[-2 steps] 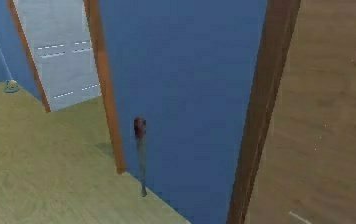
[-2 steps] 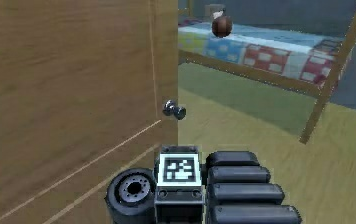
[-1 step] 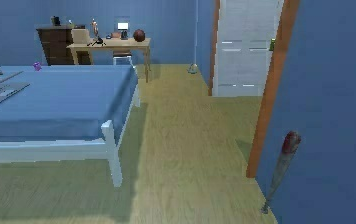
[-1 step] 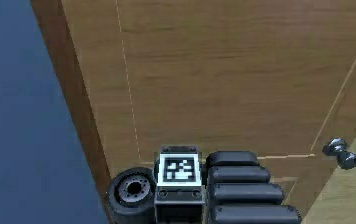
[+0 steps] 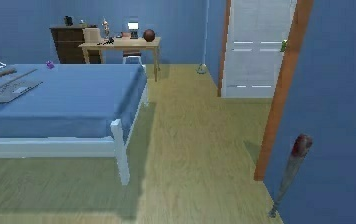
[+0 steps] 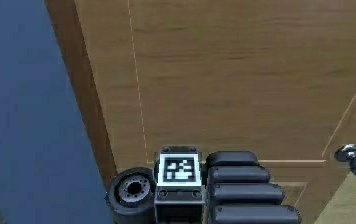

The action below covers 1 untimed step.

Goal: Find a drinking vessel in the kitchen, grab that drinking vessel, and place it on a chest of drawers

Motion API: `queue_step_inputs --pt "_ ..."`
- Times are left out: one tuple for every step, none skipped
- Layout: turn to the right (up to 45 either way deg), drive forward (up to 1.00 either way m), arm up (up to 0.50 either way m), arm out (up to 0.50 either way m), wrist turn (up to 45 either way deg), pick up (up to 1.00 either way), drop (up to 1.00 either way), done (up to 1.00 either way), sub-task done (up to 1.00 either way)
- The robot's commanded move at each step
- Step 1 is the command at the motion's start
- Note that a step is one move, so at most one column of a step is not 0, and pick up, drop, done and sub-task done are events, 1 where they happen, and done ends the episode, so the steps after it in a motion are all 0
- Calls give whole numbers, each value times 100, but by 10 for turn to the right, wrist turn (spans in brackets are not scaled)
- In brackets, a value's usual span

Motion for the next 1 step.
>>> queue_step_inputs --pt "420 0 0 0 0 0 0 0 0"
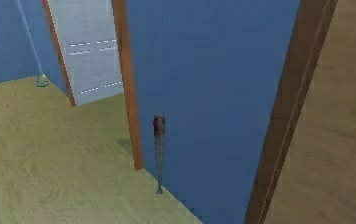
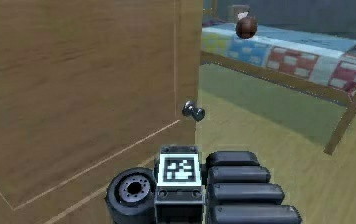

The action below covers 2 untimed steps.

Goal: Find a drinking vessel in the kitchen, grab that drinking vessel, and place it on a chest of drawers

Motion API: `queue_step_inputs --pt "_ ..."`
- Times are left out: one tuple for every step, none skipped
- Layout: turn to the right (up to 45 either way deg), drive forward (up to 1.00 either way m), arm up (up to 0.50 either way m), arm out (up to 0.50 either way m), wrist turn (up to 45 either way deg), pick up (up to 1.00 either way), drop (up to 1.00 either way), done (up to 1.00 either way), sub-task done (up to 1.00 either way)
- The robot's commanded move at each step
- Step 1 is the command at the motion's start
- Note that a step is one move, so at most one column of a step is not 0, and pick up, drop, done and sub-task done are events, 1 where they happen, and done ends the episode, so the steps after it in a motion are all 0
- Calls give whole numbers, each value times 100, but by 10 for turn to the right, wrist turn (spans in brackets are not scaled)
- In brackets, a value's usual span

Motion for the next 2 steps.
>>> queue_step_inputs --pt "0 20 0 0 0 0 0 0 0" --pt "-450 0 0 0 0 0 0 0 0"
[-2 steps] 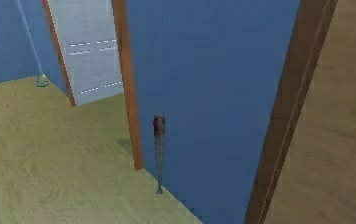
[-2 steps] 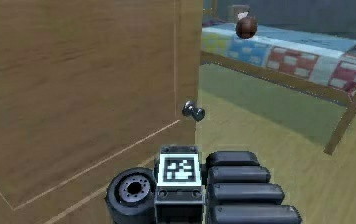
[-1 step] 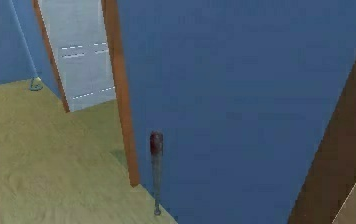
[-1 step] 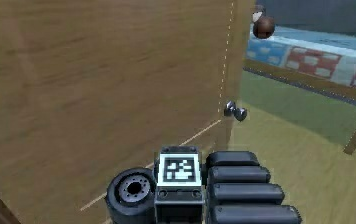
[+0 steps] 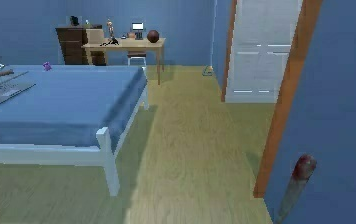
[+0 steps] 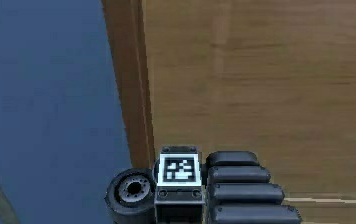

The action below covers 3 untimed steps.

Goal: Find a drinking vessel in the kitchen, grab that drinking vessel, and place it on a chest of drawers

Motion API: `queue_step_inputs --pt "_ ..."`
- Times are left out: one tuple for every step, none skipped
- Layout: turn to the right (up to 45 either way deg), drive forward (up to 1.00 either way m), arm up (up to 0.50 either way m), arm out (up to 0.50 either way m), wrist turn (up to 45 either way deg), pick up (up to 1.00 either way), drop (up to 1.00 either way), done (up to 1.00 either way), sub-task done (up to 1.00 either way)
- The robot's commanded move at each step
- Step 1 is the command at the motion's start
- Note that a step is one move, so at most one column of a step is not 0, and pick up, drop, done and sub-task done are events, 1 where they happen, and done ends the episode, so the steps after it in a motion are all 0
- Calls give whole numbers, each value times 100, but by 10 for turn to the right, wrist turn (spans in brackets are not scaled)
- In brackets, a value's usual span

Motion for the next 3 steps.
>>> queue_step_inputs --pt "0 100 0 0 0 0 0 0 0" --pt "0 100 0 0 0 0 0 0 0" --pt "0 85 0 0 0 0 0 0 0"
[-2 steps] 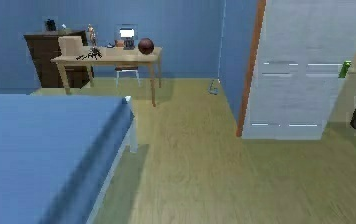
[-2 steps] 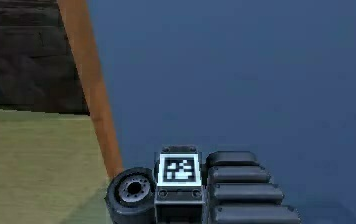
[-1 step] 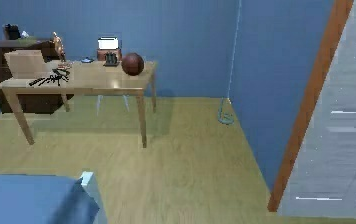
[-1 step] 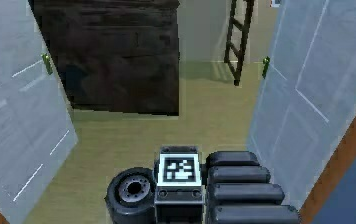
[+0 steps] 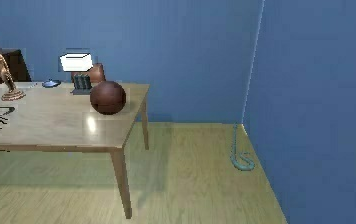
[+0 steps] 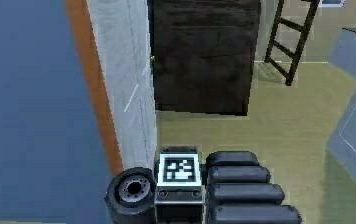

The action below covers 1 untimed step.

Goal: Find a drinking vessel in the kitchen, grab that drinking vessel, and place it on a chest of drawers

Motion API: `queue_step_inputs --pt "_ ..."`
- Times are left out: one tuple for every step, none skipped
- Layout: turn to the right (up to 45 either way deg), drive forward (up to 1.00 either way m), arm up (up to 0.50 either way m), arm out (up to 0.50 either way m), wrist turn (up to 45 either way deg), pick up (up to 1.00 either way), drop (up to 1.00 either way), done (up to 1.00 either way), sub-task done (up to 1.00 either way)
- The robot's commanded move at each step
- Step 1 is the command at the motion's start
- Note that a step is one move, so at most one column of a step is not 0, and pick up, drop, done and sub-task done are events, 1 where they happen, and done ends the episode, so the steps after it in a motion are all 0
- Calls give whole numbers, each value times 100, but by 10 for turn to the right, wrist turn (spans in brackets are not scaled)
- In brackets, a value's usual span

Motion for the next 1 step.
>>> queue_step_inputs --pt "180 0 0 0 0 0 0 0 0"
